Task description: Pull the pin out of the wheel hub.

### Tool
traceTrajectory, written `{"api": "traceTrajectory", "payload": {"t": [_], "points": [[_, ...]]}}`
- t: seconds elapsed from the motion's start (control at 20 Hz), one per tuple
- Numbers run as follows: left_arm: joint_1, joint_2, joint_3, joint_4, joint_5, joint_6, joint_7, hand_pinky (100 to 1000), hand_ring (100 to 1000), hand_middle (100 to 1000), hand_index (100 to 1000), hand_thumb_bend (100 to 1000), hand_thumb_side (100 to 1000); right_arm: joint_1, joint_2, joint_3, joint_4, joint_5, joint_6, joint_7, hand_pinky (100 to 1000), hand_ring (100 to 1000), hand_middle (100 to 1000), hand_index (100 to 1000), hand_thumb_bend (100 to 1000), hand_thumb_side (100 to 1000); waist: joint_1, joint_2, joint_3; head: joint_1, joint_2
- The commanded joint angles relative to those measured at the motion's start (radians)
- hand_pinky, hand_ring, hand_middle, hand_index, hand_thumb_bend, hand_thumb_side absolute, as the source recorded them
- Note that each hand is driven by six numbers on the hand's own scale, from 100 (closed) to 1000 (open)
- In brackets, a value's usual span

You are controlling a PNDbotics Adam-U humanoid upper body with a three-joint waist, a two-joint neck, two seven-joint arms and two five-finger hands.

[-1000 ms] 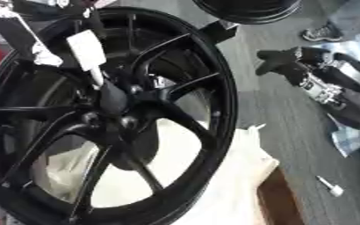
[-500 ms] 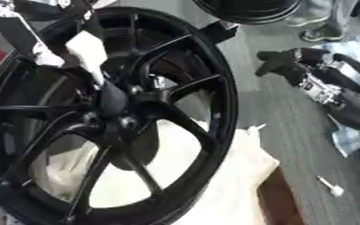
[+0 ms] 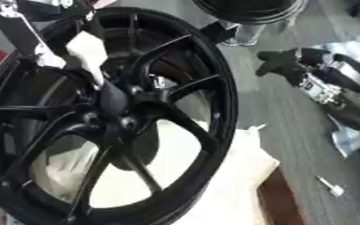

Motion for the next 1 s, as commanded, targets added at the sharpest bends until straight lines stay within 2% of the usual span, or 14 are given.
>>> {"api": "traceTrajectory", "payload": {"t": [0.05,0.1,0.15,0.2,0.25,0.4,0.7,0.75,0.8,1.0], "points": [[-0.025,0.009,0.021,-0.006,0.008,-0.002,-0.024,778,516,368,480,111,157,-0.005,-0.015,-0.012,-0.018,-0.001,0.004,-0.001,1000,1000,680,729,100,623,-0.001,-0.017,-0.001,0.0,-0.014],[-0.026,0.009,0.028,-0.007,0.004,0.005,-0.024,775,512,362,474,111,157,-0.004,-0.014,-0.013,-0.018,-0.001,0.005,-0.001,1000,1000,680,729,100,623,-0.001,-0.017,-0.001,0.0,-0.014],[-0.027,0.009,0.036,-0.009,0.0,0.01,-0.024,742,464,289,399,102,163,-0.004,-0.014,-0.013,-0.018,-0.002,0.005,-0.002,1000,1000,680,729,100,623,-0.001,-0.017,0.0,-0.001,-0.013],[-0.03,0.009,0.047,-0.012,-0.005,0.016,-0.024,738,459,283,392,102,164,-0.004,-0.014,-0.013,-0.018,-0.002,0.005,-0.002,1000,1000,680,729,100,623,-0.002,-0.018,0.001,-0.001,-0.013],[-0.032,0.009,0.058,-0.015,-0.009,0.021,-0.024,709,421,238,344,108,171,-0.003,-0.014,-0.014,-0.018,-0.003,0.005,-0.002,1000,1000,680,729,100,623,-0.002,-0.018,0.001,-0.002,-0.012],[-0.038,0.011,0.091,-0.026,-0.015,0.038,-0.023,683,377,186,298,109,194,-0.002,-0.013,-0.014,-0.018,-0.003,0.006,-0.002,1000,1000,680,729,100,623,-0.004,-0.019,0.004,-0.003,-0.009],[-0.05,0.023,0.127,-0.044,-0.021,0.072,0.004,667,352,138,259,109,222,0.002,-0.013,-0.016,-0.018,-0.005,0.007,-0.003,1000,1000,680,729,100,622,-0.005,-0.024,0.009,-0.006,-0.003],[-0.051,0.025,0.132,-0.047,-0.022,0.075,0.01,664,346,132,253,100,264,0.002,-0.013,-0.016,-0.018,-0.006,0.007,-0.003,1000,1000,681,730,100,623,-0.005,-0.025,0.009,-0.006,-0.002],[-0.052,0.029,0.138,-0.05,-0.024,0.078,0.018,663,344,128,251,101,224,0.003,-0.013,-0.017,-0.018,-0.006,0.006,-0.003,1000,1000,681,730,100,622,-0.005,-0.026,0.01,-0.007,-0.001],[-0.061,0.054,0.186,-0.063,-0.026,0.09,0.063,660,330,115,240,100,217,0.01,-0.015,-0.02,-0.018,-0.006,0.005,-0.006,1000,1000,681,730,100,620,-0.006,-0.031,0.016,-0.012,0.004]]}}
